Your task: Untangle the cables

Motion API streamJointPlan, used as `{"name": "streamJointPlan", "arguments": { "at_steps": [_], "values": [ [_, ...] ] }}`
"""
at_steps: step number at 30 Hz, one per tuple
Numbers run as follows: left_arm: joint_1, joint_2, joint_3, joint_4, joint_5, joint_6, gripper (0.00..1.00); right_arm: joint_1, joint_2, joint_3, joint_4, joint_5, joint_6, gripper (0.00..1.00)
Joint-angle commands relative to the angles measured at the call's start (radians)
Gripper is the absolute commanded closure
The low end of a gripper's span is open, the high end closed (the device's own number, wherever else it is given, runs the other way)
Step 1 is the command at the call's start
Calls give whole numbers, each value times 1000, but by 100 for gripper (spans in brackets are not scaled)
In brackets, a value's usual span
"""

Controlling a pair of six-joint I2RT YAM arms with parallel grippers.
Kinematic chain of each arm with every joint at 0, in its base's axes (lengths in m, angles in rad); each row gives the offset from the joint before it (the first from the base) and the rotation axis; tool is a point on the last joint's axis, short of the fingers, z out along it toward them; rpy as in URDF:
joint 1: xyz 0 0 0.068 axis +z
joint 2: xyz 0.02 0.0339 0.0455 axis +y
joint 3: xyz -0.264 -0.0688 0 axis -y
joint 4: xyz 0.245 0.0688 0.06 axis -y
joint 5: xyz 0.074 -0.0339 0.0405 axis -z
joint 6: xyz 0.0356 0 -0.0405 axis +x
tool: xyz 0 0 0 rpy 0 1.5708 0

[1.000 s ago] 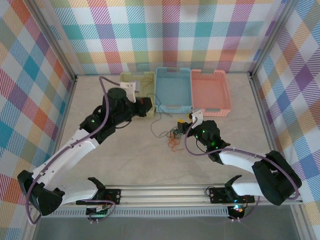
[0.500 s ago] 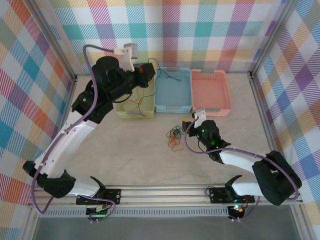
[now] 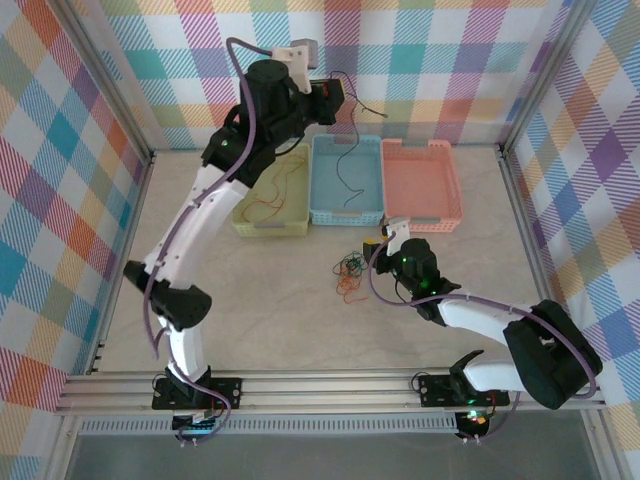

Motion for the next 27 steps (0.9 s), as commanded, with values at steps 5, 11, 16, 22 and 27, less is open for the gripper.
{"name": "streamJointPlan", "arguments": {
  "at_steps": [5, 11, 16, 22, 27],
  "values": [
    [73, 256, 240, -22, 78, -30, 100, -8, 28, 55, -24, -47, -4, 53],
    [116, 440, 238, 29, 104, -79, 100, -8, 35, 63, -29, -64, -10, 53],
    [125, 588, 247, -5, 114, -84, 91, -8, 40, 69, -39, -75, -14, 53],
    [129, 615, 245, -138, 94, -97, 50, -8, 40, 69, -41, -75, -16, 53],
    [128, 470, 80, -206, 92, -94, 39, -8, 44, 74, -45, -81, -15, 53]
  ]
}}
